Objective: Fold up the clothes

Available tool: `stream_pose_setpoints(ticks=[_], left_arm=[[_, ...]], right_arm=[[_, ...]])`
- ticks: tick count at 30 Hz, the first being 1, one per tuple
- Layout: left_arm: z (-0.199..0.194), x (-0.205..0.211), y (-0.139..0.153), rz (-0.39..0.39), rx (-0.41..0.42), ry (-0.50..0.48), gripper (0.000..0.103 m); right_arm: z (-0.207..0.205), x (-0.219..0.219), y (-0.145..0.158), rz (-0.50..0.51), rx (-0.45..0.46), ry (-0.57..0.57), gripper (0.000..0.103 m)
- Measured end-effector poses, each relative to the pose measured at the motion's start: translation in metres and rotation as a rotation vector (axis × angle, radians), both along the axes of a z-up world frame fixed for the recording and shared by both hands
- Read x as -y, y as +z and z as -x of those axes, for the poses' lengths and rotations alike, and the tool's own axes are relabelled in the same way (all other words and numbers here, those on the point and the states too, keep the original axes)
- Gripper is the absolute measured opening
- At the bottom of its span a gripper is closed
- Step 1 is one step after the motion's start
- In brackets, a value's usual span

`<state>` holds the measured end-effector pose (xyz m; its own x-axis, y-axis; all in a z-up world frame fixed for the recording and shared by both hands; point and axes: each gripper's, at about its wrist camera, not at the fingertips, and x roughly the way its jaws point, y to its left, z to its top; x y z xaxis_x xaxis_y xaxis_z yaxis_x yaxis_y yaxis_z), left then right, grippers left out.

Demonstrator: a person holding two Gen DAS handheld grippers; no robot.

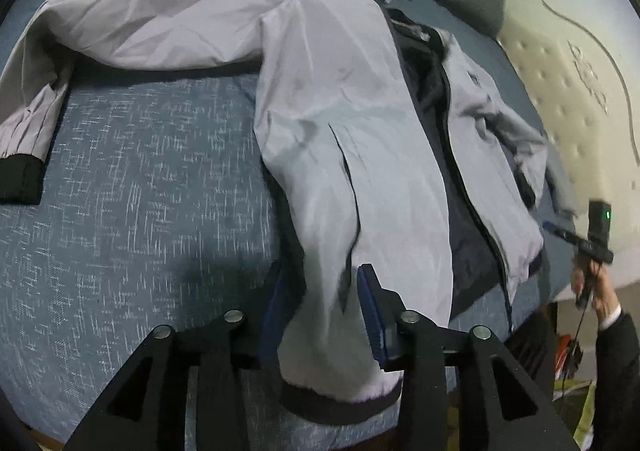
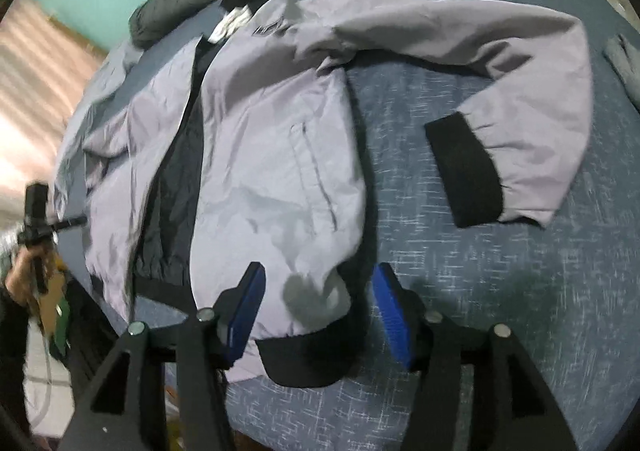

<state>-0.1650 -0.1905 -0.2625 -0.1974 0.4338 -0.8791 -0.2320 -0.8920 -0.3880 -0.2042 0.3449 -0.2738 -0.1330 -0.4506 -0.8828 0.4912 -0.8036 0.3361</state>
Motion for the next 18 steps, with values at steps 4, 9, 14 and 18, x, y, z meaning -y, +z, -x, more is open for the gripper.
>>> stream_pose_setpoints(ticks=[4, 9, 14, 18], left_arm=[[-0.011, 0.007, -0.003, -0.011, -0.003, -0.028, 0.051], [-0.019, 0.013, -0.010, -0.022, 0.001, -0.047, 0.051], [-0.024, 0.007, -0.017, -0.029, 0.004, -0.070, 0.051], [-0.029, 0.000, -0.023, -0.028, 0.020, -0.096, 0.048]], right_arm=[[-0.012, 0.008, -0.014, -0.067, 0.004, 0.075, 0.059], [-0.028, 0.014, -0.021, -0.067, -0.008, 0.143, 0.059], [-0.033, 0.017, -0.020, -0.065, -0.023, 0.160, 0.038], [-0.038, 0.024, -0.018, -0.076, -0.026, 0.176, 0.017]])
